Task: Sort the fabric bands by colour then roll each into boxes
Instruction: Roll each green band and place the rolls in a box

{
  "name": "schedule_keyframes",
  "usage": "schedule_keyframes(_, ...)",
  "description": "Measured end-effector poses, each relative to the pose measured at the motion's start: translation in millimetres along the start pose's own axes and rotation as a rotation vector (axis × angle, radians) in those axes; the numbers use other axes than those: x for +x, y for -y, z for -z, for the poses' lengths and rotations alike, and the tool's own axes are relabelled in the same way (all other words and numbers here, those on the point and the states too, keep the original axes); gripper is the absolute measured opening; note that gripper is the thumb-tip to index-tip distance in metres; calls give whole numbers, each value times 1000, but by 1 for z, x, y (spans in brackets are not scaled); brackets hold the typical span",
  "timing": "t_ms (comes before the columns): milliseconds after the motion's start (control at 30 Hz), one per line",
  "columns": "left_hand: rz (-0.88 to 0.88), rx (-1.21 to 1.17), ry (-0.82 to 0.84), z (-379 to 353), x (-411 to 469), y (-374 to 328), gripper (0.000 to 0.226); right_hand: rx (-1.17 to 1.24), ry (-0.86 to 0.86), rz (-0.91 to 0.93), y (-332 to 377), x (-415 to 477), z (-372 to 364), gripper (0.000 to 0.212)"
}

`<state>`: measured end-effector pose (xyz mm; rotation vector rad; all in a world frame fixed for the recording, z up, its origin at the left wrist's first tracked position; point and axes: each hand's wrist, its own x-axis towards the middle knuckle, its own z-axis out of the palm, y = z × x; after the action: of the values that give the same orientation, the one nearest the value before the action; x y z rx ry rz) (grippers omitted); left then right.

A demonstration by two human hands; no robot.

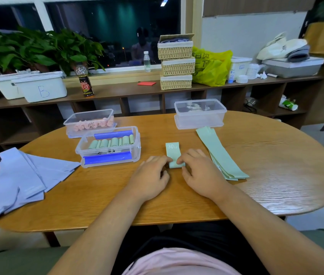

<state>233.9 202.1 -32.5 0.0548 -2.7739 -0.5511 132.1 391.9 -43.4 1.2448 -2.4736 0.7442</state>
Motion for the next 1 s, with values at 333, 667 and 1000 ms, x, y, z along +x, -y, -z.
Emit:
schedule_keyframes(333, -54, -29, -86, -4, 2, 5, 48, -9, 59, -28, -5, 4, -4, 46)
schedule_keyframes(667, -41, 15, -49, -7, 9, 9, 53, -75, -14, 23, -3, 4, -6, 42)
schedule_keyframes(1000, 66, -83, -98, -10, 11, 13, 63, -172, 73, 11, 0, 22, -8, 50)
